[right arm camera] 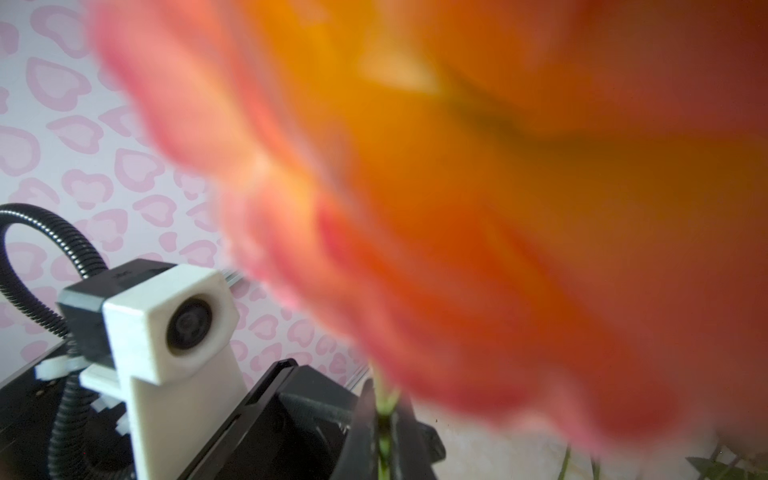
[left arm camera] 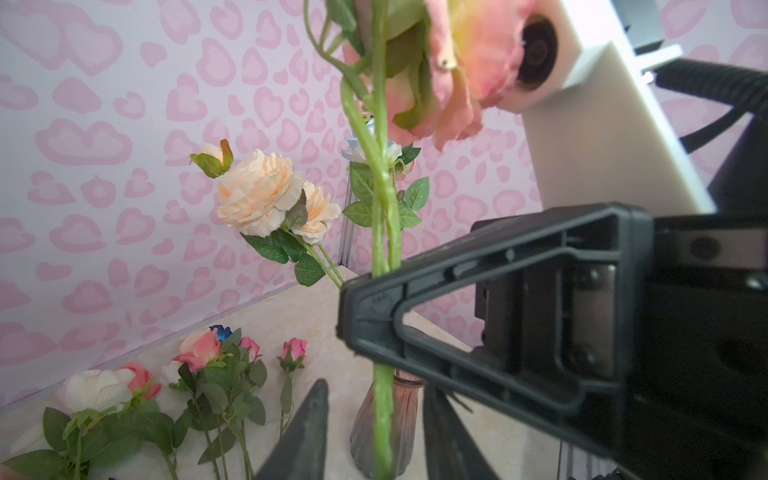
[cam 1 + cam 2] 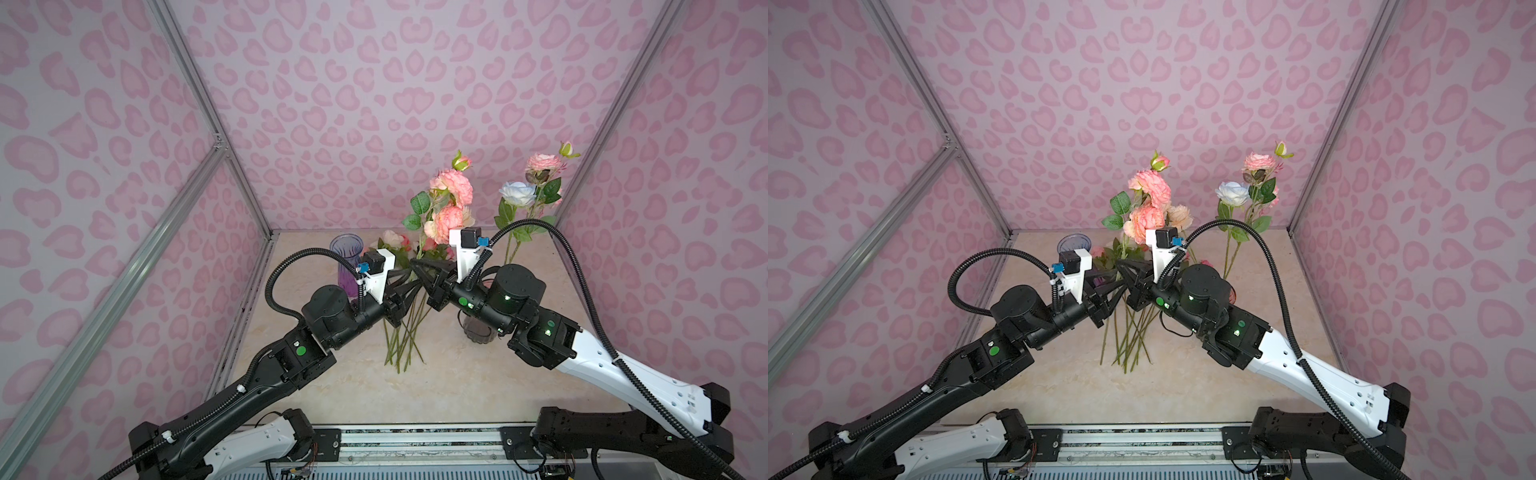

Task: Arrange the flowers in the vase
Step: 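Open the left gripper while the right gripper raises the pink rose above the pink vase, then lower the pink rose stem into the pink vase with the right gripper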

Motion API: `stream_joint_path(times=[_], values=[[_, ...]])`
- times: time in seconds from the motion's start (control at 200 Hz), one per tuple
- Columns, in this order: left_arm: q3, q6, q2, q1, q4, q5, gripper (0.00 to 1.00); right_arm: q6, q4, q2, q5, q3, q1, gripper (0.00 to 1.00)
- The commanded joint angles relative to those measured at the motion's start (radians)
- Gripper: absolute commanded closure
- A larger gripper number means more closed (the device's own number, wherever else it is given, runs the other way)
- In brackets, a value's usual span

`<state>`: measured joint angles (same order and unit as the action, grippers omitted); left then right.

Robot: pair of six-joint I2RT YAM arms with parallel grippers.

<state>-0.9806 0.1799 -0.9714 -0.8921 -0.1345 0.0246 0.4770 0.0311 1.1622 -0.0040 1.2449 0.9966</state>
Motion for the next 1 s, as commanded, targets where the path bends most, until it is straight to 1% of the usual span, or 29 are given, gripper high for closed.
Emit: stream_joint_path(times=[0.0, 0.065, 0.155, 0.195, 0.25, 0.34, 0.39, 0.425, 0.61, 0.68, 0.735, 0.795, 0.995], values=[[0.01, -0.01, 0.016, 0.001, 0.005, -0.04, 0.48, -0.047, -0.016, -0.012, 0.03, 0.033, 0.001, 0.96], [0.04, -0.003, 0.043, 0.001, 0.011, -0.075, 0.44, -0.09, -0.068, -0.023, 0.062, 0.063, 0.001, 0.97], [0.089, 0.004, 0.093, 0.001, 0.016, -0.116, 0.42, -0.157, -0.155, -0.048, 0.122, 0.101, 0.002, 0.97], [0.112, 0.01, 0.119, 0.001, 0.017, -0.136, 0.41, -0.196, -0.201, -0.064, 0.165, 0.117, 0.001, 0.96], [0.144, 0.012, 0.151, 0.001, 0.019, -0.161, 0.4, -0.257, -0.268, -0.088, 0.236, 0.14, 0.0, 0.97], [0.185, 0.019, 0.194, 0.001, 0.026, -0.197, 0.38, -0.357, -0.37, -0.126, 0.389, 0.188, -0.001, 0.96], [0.202, 0.02, 0.211, 0.001, 0.029, -0.213, 0.38, -0.407, -0.401, -0.142, 0.459, 0.205, 0.0, 0.97], [0.209, 0.022, 0.219, 0.001, 0.03, -0.221, 0.38, -0.441, -0.414, -0.156, 0.518, 0.217, -0.003, 0.97], [0.22, 0.022, 0.226, 0.001, 0.029, -0.233, 0.37, -0.584, -0.388, -0.179, 0.665, 0.221, -0.038, 0.97], [0.221, 0.025, 0.223, 0.0, 0.032, -0.232, 0.37, -0.645, -0.346, -0.17, 0.744, 0.207, -0.05, 0.97], [0.223, 0.028, 0.223, 0.001, 0.031, -0.233, 0.37, -0.681, -0.316, -0.164, 0.755, 0.189, -0.082, 0.97], [0.23, 0.031, 0.223, 0.001, 0.028, -0.235, 0.37, -0.687, -0.3, -0.151, 0.746, 0.178, -0.133, 0.97], [0.238, 0.035, 0.221, 0.001, 0.03, -0.232, 0.37, -0.631, -0.289, -0.124, 0.641, 0.16, -0.287, 0.98]])
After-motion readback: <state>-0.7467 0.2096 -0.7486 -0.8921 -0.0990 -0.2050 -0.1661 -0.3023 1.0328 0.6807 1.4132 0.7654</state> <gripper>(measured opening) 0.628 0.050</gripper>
